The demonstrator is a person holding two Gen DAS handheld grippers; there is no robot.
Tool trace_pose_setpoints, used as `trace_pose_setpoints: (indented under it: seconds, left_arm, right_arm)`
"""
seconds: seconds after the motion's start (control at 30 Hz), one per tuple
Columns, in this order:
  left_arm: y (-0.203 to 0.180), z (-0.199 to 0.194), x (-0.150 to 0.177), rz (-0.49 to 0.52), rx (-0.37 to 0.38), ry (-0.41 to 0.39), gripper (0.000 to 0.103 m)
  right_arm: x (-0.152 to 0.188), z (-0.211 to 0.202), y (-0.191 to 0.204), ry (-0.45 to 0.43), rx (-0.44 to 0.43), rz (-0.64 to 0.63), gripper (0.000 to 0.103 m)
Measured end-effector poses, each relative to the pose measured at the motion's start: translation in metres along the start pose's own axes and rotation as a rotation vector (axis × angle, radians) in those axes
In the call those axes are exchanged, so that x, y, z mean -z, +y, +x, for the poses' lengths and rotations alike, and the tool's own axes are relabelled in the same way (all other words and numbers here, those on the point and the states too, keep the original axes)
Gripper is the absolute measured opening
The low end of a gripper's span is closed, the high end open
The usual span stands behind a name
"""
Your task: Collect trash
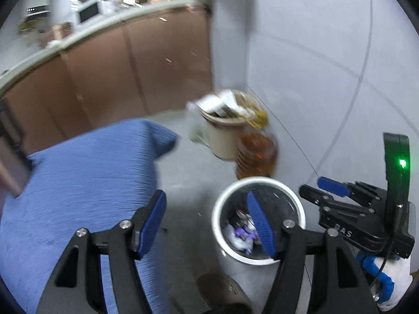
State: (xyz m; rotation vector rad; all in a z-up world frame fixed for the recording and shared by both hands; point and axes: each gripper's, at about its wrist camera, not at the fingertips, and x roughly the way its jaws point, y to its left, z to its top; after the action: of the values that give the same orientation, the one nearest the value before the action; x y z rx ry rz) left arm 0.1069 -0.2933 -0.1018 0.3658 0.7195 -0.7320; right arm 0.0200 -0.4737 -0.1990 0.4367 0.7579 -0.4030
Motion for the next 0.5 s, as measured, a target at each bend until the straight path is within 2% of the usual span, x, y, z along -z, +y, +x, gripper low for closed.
trace_pose_setpoints:
  seconds: [0.1,0.3,0.37,0.47,0.5]
  left_arm:
    - [0.028,-0.034,0.006,-0.060,-0.062,-0.071,0.066]
    - [0.083,-0.104,0.032,-0.160,-0.262,-0.186,0.067]
    - [0.100,-0.125,0.040,-0.198,-0.323,-0.207,0.070]
    - [0.125,-0.160,0.052,-0.260,-0.416,-0.258,0.073]
    - [0.131,-0.173,0.056,-0.277,-0.456,-0.278,0.074]
  right_arm:
    - [-0.008,-0.022,0.031,-0.042,-0.029,-0.067,0.045]
    - [-0.021,-0.067,0.111,-0.129,-0.131,-0.219,0.056]
    - [-0.024,-0.081,0.138,-0.159,-0.171,-0.265,0.059]
    - [-0.029,-0.105,0.181,-0.210,-0.235,-0.332,0.070]
    - [-0.029,-0.109,0.190,-0.220,-0.247,-0.345,0.077]
